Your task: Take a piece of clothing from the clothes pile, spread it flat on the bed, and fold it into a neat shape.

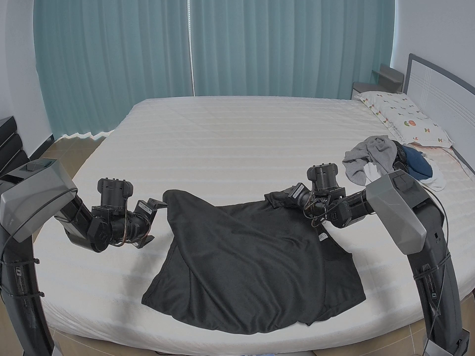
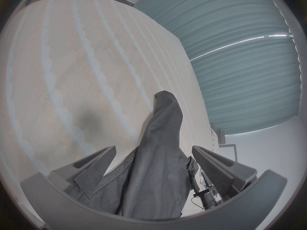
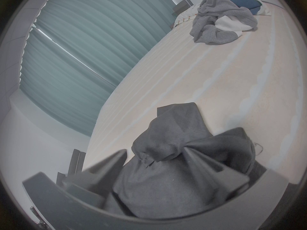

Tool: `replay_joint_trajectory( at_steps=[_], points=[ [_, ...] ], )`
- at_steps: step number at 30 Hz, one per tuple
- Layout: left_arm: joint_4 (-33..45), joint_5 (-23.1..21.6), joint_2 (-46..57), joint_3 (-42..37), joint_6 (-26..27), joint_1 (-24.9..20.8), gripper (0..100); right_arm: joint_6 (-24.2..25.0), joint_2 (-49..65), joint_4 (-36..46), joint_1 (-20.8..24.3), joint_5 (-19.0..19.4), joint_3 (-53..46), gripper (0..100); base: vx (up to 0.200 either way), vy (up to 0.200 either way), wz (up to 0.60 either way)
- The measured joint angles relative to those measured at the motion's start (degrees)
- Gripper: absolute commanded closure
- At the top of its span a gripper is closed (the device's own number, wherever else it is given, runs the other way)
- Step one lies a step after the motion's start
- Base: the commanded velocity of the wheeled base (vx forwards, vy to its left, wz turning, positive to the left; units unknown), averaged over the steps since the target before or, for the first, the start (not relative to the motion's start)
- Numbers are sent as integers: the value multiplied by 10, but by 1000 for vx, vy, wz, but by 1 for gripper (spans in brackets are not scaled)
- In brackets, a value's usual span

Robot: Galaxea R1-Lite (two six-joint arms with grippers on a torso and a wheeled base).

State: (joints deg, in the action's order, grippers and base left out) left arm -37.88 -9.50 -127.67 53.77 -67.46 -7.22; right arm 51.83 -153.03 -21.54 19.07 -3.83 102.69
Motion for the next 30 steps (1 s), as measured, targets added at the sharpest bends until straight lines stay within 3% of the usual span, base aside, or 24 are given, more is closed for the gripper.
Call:
replay_joint_trajectory(
  at_steps=[10,22,28,29,30],
  points=[
    [0,0,0,-1,0,1,0,0,-49,55,-18,-44,108,100,0,0,0],
    [-1,1,-1,-1,3,-1,0,-2,-50,-52,-53,-45,119,100,0,0,0],
    [-1,2,-4,-2,3,-2,0,-3,-50,-49,-59,-45,119,100,0,0,0],
    [-1,2,-4,-2,2,-3,0,-4,-48,-49,-59,-44,118,0,0,0,0],
    [-1,2,-4,-2,3,-3,0,-4,-47,-49,-58,-43,116,0,0,0,0]
  ],
)
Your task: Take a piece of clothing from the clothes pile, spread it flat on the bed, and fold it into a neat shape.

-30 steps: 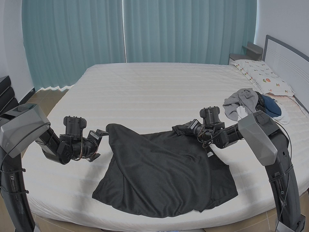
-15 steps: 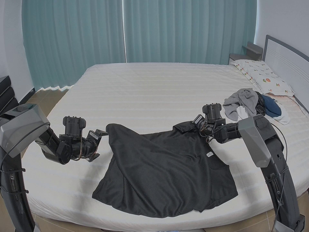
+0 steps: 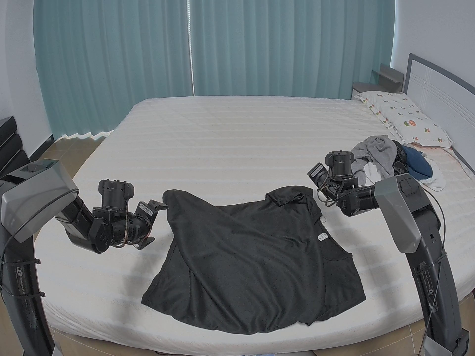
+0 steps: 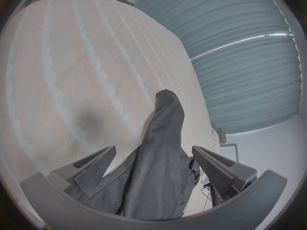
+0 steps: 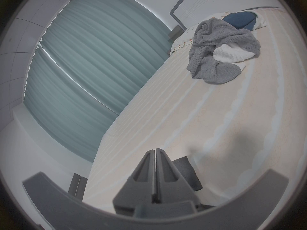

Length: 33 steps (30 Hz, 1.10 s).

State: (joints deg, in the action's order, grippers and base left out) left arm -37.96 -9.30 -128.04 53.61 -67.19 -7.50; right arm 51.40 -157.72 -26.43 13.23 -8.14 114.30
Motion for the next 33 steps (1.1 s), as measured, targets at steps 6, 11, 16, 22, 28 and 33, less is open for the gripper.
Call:
replay_joint_trajectory(
  at_steps=[6,11,16,22,28,33],
  points=[
    [0,0,0,0,-1,0,0,-2,29,-14,12,19,-67,0,0,0,0],
    [0,0,0,0,0,-1,0,-1,68,-22,41,69,-133,0,0,0,0],
    [0,0,0,-1,-1,-1,0,0,86,-15,63,80,-157,0,0,0,0],
    [0,-1,0,-1,-1,-1,0,0,82,12,70,83,-160,0,0,0,0],
    [0,-1,0,-1,-2,-1,0,6,66,22,71,86,-140,0,0,0,0],
    [0,-1,0,-2,-1,-1,0,8,49,35,70,85,-110,0,0,0,0]
  ],
)
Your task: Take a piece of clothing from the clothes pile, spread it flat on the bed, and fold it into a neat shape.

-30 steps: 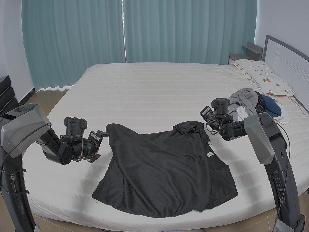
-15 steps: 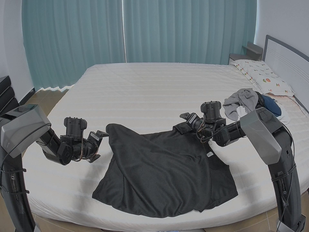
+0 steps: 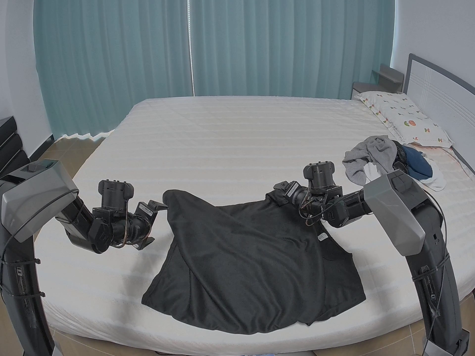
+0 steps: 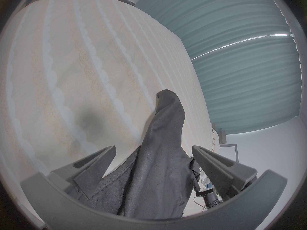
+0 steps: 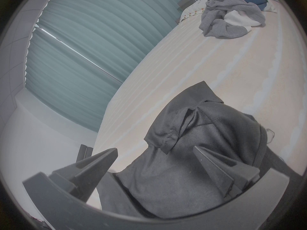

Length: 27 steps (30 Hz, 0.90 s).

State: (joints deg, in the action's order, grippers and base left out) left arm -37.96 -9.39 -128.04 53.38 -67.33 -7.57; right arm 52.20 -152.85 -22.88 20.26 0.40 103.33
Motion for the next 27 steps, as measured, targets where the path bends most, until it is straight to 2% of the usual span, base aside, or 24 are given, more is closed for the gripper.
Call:
replay_joint_trajectory(
  at_steps=[4,5,10,15,27],
  points=[
    [-3,0,0,-2,0,0,0,1,-17,18,-2,-3,34,0,0,0,0],
    [-5,0,0,-2,0,0,0,2,-23,27,-2,-4,45,100,0,0,0],
    [-19,0,0,-6,1,0,0,12,-52,60,-1,-23,95,100,0,0,0],
    [-21,0,0,-9,1,0,0,14,-67,48,-3,-31,109,100,0,0,0],
    [-21,0,0,-10,3,0,0,0,-63,-85,-13,-53,113,100,0,0,0]
  ],
)
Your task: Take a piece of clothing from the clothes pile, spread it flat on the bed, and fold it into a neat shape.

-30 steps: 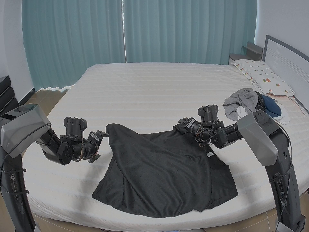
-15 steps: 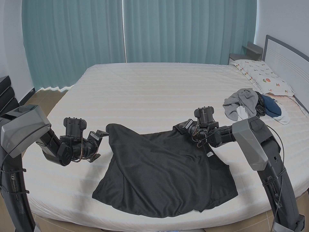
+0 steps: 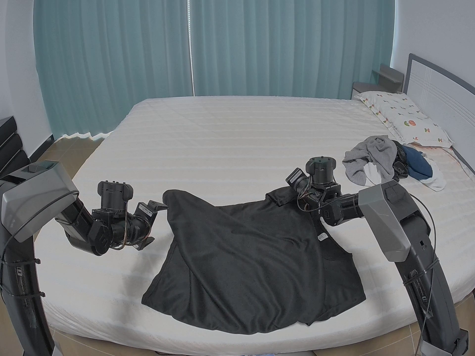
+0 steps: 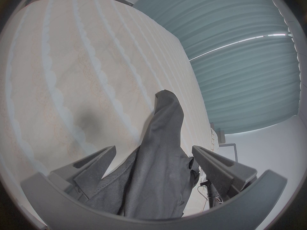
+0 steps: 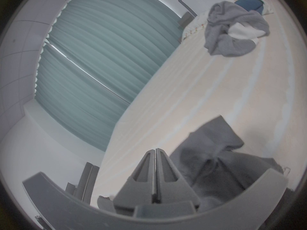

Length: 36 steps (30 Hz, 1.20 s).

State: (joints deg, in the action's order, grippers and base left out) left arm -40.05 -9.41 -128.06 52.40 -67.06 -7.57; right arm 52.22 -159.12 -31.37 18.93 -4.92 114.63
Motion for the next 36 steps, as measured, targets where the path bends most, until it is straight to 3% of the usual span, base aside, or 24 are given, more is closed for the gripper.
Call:
replay_joint_trajectory(
  at_steps=[1,2,9,14,22,36],
  points=[
    [0,0,0,0,0,0,0,-5,3,-2,0,0,0,100,0,0,0],
    [0,0,0,0,0,0,0,-9,6,-2,0,0,0,0,0,0,0],
    [0,1,-1,-2,2,-1,0,-12,27,12,-1,-3,-16,0,0,0,0],
    [-5,0,0,-11,5,-1,0,-15,61,1,1,5,-98,0,0,0,0],
    [-39,0,17,-51,27,-2,0,-21,152,-72,-5,57,-317,0,0,0,0],
    [-80,2,56,-164,46,-17,0,-25,364,-154,-15,140,-709,0,-171,0,0]
  ],
)
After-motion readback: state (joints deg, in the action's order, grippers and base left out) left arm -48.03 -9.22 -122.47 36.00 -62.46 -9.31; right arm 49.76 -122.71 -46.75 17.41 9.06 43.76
